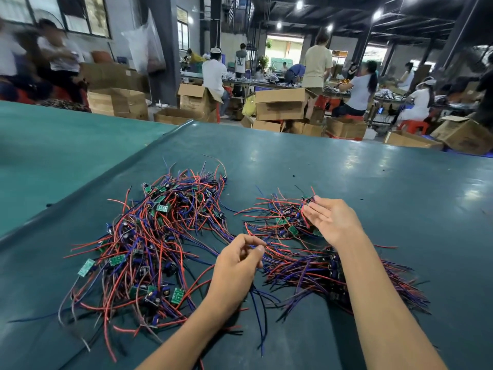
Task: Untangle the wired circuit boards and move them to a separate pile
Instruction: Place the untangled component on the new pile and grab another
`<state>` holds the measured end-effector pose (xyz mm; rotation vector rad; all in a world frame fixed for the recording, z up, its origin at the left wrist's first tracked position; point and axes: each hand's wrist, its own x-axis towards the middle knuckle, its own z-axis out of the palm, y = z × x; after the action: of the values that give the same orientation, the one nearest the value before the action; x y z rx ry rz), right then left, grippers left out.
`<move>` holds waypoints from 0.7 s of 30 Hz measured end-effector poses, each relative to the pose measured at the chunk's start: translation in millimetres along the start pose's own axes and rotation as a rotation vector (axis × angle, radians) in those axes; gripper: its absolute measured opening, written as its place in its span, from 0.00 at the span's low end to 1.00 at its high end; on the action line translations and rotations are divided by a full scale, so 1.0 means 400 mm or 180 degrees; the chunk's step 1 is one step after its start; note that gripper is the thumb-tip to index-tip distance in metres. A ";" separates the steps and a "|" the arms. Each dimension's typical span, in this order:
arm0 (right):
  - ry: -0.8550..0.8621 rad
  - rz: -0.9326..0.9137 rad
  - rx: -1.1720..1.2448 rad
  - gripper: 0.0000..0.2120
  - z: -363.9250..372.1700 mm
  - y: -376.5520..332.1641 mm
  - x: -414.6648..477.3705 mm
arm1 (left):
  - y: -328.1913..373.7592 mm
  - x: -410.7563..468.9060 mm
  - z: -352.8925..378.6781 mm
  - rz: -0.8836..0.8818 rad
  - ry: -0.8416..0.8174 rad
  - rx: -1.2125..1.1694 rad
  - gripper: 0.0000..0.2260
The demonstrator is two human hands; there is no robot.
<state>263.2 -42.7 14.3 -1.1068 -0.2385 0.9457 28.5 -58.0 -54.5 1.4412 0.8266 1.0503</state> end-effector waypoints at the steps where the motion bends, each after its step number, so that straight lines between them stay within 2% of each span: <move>1: 0.0067 -0.0092 -0.0028 0.07 0.008 -0.006 -0.005 | -0.001 0.000 0.000 0.0000 0.0007 0.0019 0.07; 2: 0.0081 -0.0265 -0.0099 0.04 0.020 -0.005 -0.018 | -0.001 0.000 -0.001 -0.0005 0.0027 0.0008 0.06; 3: 0.0079 -0.0544 -0.0250 0.05 0.033 0.003 -0.033 | 0.000 0.000 -0.002 -0.0019 0.0055 -0.0034 0.06; 4: 0.0158 -0.0916 -0.0672 0.07 0.048 0.023 -0.053 | -0.001 -0.002 -0.001 -0.0042 0.0087 -0.0091 0.06; 6: 0.0532 -0.1852 -0.1988 0.11 0.081 0.084 -0.116 | 0.004 -0.004 0.003 -0.0039 0.0176 -0.0159 0.06; 7: 0.0471 -0.2344 -0.2395 0.12 0.090 0.127 -0.162 | 0.007 -0.007 0.005 0.0011 0.0264 -0.0162 0.05; 8: 0.0154 -0.2789 -0.2558 0.11 0.096 0.175 -0.212 | 0.013 -0.008 0.005 0.0124 0.0425 -0.0118 0.05; 11: -0.0637 -0.3630 -0.2907 0.08 0.099 0.296 -0.342 | 0.035 -0.005 -0.023 0.0399 0.1104 0.0133 0.06; 14: -0.0581 -0.4234 -0.3173 0.08 0.098 0.333 -0.379 | 0.043 0.001 -0.065 0.0118 0.1131 0.0219 0.07; 17: -0.0600 -0.4193 -0.3448 0.09 0.096 0.319 -0.366 | 0.044 0.022 -0.072 -0.0196 0.0916 0.0609 0.06; 19: -0.0759 -0.3453 -0.3891 0.10 0.082 0.319 -0.340 | 0.049 0.056 -0.076 -0.0281 0.0813 0.1132 0.08; 21: -0.0964 -0.2749 -0.4249 0.11 0.068 0.319 -0.308 | 0.055 0.099 -0.092 -0.0049 0.0703 0.1798 0.12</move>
<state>105.1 -101.9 -46.6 -1.7767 -1.6164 0.0390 7.1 -11.1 -27.1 1.7972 1.3699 1.0203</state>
